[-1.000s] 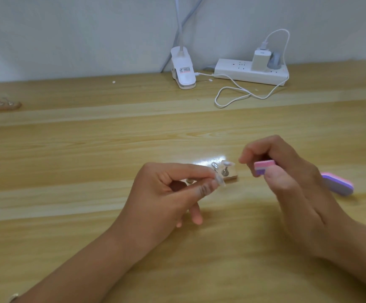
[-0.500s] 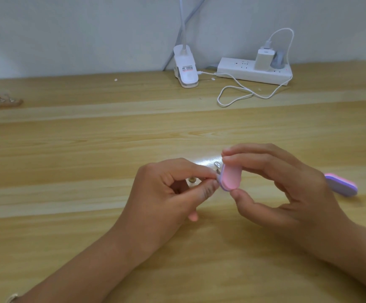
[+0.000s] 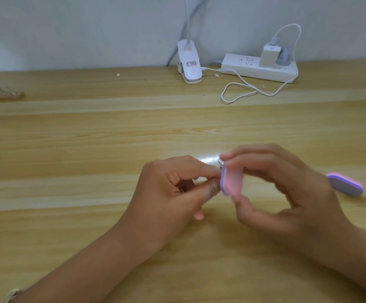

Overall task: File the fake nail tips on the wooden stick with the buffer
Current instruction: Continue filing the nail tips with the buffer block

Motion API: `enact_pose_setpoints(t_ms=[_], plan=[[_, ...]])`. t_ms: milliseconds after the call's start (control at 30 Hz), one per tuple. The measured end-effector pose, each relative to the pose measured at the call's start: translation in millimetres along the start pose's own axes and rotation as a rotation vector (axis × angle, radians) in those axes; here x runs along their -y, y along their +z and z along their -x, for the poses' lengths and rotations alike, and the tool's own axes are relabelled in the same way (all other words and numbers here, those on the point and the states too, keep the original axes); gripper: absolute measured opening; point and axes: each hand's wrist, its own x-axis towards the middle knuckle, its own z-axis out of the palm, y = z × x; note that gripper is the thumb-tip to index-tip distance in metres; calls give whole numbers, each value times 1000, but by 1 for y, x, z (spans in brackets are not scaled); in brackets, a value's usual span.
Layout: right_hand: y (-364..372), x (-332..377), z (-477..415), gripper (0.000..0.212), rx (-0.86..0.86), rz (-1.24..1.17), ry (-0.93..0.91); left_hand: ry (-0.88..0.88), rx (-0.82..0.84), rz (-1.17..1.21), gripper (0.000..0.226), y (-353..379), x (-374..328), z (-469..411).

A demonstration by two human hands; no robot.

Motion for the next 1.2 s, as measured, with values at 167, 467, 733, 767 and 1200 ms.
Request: enact_pose_setpoints(t_ms=[167,467,733,767,1200], plan=[[1,2,2,28,20,0,-6,-15,2,21,13,-1,0,0],[0,2,2,22,-4,64,-49,-10,-1,45,11,1,1,0],[0,2,0,20,-14,51,-56,-54,-28,124,8,0,5,-1],[-2,0,-1,20,-34,35,-21,-56,-30,120,7,0,5,-1],[3,7,1,18,-18,33,-66,-110,9,181,7,-3,1,-1]])
